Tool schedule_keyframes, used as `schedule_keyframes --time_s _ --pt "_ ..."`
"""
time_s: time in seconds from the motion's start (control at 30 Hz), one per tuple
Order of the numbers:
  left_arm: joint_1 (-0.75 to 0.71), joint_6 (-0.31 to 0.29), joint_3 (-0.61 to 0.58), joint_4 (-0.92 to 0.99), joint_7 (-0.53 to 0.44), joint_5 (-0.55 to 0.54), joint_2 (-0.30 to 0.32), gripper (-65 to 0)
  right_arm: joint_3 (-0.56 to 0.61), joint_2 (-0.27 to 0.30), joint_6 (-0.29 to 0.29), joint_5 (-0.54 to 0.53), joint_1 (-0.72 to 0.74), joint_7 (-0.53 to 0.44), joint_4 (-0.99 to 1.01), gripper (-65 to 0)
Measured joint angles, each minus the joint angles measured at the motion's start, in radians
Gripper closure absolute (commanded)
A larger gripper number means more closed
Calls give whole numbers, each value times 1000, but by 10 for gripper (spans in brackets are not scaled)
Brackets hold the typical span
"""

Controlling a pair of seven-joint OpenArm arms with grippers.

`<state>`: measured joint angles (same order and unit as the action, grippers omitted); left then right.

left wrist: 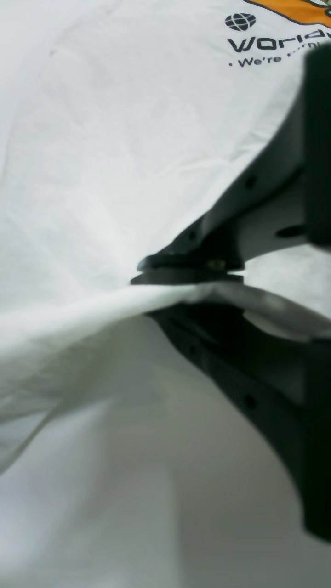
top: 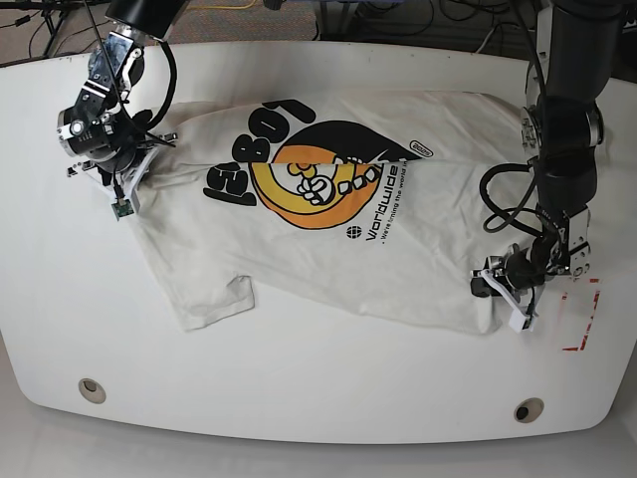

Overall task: Fold the T-shirt properly
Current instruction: 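Grasp the hem corner with the left gripper and pull it outward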

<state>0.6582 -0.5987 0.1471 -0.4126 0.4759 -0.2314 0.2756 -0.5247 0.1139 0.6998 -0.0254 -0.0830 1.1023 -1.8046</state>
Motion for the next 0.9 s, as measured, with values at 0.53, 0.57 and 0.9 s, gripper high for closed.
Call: schedule_keyframes --time_s 0.53,0.57,0.9 --pt "-217 -73 8 -455 343 -146 104 0 3 -3 0 -5 2 -2 -122 -8" --pt "-246 -73 21 -517 372 -162 115 0 3 -3 1 -5 2 0 -121 -8" --pt "-430 -87 242 -969 577 -212 124 0 6 -1 5 -9 2 1 -117 -10"
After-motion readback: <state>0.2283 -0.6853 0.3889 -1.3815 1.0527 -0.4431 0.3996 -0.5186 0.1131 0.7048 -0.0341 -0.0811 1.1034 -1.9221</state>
